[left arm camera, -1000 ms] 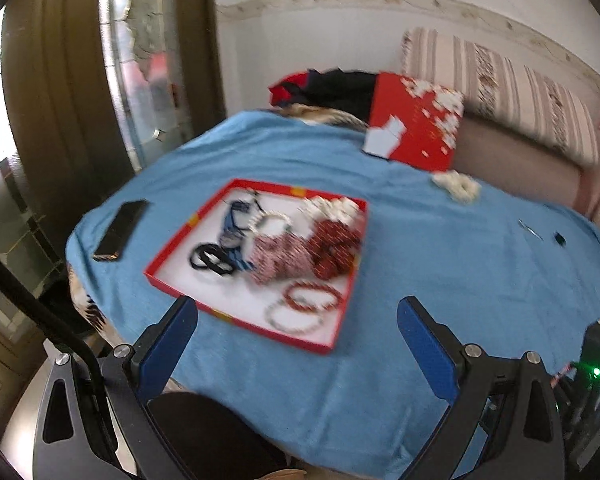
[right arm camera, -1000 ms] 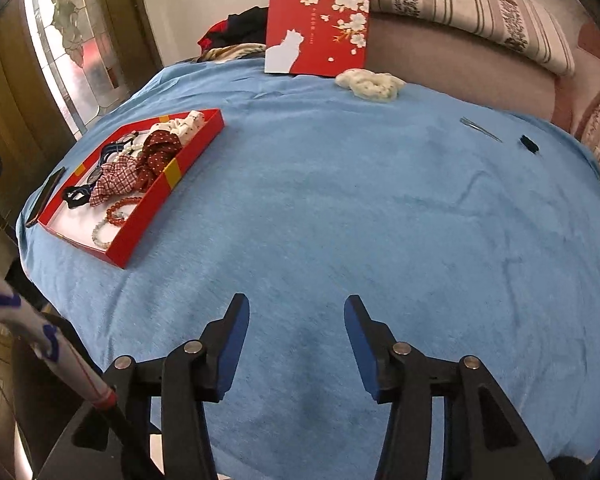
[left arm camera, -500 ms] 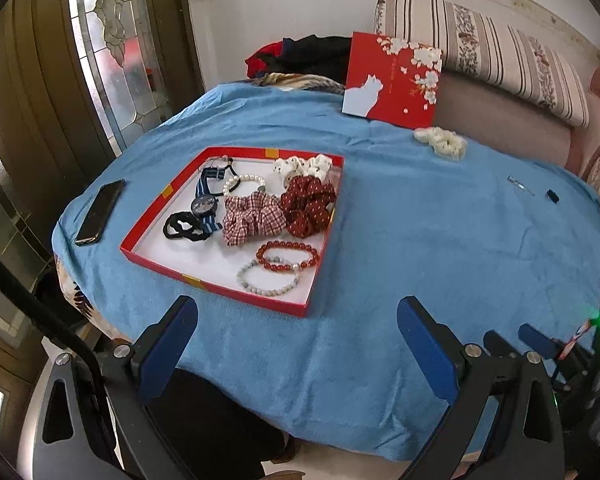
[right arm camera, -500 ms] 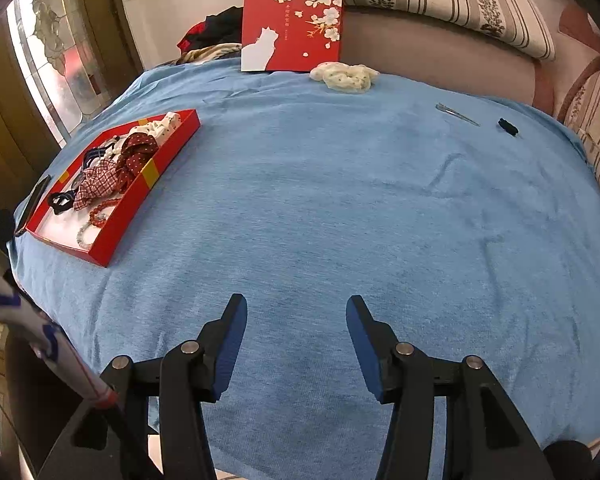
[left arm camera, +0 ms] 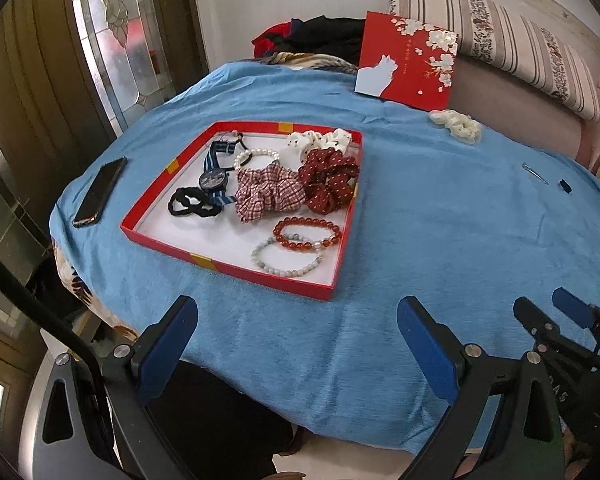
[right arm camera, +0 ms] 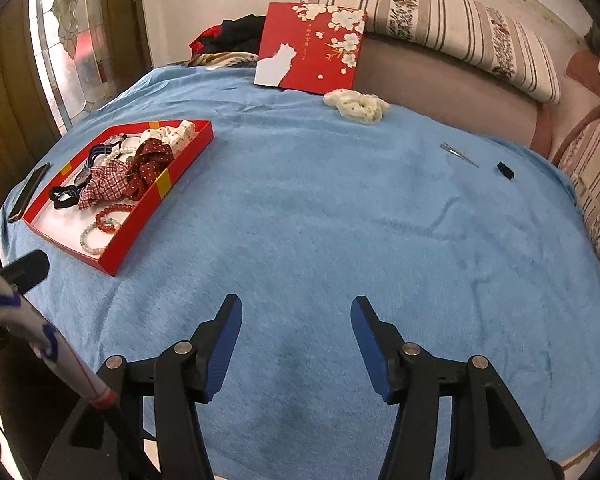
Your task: Organize jewelry
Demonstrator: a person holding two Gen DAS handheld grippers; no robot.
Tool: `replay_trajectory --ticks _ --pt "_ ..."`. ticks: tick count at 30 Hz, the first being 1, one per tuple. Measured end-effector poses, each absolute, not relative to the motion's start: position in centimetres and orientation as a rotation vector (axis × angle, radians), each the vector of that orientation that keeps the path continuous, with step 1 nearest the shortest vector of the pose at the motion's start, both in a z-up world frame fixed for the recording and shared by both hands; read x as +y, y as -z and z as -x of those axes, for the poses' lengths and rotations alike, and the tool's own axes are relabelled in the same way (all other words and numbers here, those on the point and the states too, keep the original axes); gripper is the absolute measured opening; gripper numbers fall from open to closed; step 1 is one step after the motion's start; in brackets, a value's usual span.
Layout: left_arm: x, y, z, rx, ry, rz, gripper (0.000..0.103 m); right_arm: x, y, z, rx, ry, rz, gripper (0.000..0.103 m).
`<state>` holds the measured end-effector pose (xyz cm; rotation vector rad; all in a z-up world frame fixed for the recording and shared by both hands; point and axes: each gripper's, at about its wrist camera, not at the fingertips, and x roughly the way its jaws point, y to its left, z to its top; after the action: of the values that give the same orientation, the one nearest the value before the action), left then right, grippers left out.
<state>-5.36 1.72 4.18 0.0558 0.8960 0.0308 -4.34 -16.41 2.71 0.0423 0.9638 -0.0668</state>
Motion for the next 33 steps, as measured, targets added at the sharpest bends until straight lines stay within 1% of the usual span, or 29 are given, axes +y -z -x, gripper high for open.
replay_trajectory --ticks 20,33 --pt "5.9 -1.7 3.9 0.977 -0.044 0.041 0.099 -11.8 -3.3 2.3 0.977 0.034 0.039 0.065" --pt "6.6 -1.2 3.7 1.004 -0.04 0.062 0.099 -10.4 -3.5 1.8 0.98 0.01 0.064 0.067"
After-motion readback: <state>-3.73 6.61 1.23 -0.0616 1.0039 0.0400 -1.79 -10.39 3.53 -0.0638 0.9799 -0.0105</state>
